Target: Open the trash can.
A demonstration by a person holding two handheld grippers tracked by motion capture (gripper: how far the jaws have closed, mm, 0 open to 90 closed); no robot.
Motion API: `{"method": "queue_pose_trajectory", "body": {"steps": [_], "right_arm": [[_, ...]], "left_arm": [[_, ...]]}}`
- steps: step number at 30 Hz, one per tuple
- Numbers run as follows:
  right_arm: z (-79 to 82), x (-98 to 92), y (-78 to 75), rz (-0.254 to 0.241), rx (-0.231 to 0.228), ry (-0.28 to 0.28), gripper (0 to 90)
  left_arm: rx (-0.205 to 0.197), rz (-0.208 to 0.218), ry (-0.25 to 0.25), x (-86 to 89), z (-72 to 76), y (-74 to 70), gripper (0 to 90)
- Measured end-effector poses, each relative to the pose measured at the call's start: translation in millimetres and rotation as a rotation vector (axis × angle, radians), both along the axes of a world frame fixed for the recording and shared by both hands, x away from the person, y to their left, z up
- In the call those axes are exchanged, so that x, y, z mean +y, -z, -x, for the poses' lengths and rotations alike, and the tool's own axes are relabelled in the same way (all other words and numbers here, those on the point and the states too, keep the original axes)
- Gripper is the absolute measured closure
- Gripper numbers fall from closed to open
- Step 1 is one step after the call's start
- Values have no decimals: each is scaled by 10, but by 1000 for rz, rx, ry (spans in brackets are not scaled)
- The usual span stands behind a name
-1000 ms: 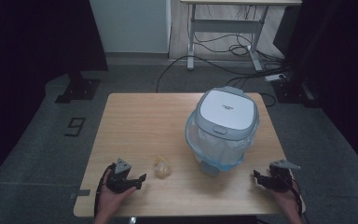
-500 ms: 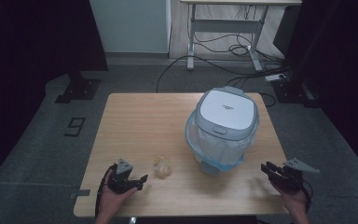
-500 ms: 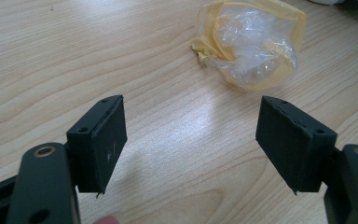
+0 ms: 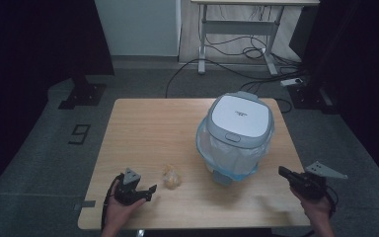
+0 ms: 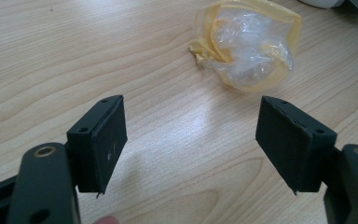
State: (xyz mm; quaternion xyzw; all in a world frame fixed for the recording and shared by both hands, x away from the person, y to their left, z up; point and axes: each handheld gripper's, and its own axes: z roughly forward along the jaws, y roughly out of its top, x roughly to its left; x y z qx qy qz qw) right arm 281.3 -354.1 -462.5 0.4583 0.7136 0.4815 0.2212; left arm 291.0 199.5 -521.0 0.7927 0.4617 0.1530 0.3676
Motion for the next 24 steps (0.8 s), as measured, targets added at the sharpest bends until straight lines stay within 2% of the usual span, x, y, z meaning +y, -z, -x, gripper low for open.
{"method": "queue_pose_trajectory", "body": {"steps": [3, 5, 6, 7, 11, 13, 16, 24], "right_arm": [[7, 17, -140, -18, -24, -23, 895], [8, 21, -181, -21, -32, -28, 895], [11, 31, -268, -26, -45, -36, 896], [11, 31, -268, -26, -45, -36, 896], [13, 76, -483, -45, -78, -67, 896], [14, 92, -524, -49, -83, -74, 896], [12, 162, -676, -66, -108, -112, 896], [-63, 370, -921, -85, -122, -177, 896]], "left_arm": [[3, -3, 7, -10, -2, 5, 246], [4, -2, 9, -14, -3, 9, 246], [5, -2, 10, -15, -3, 9, 246], [5, -1, 11, -16, -2, 8, 246], [5, 2, 18, -23, 3, 6, 247], [5, 4, 20, -25, 4, 6, 247], [6, 6, 23, -24, 3, 3, 247], [9, 13, 28, -22, 7, 2, 247]]}}
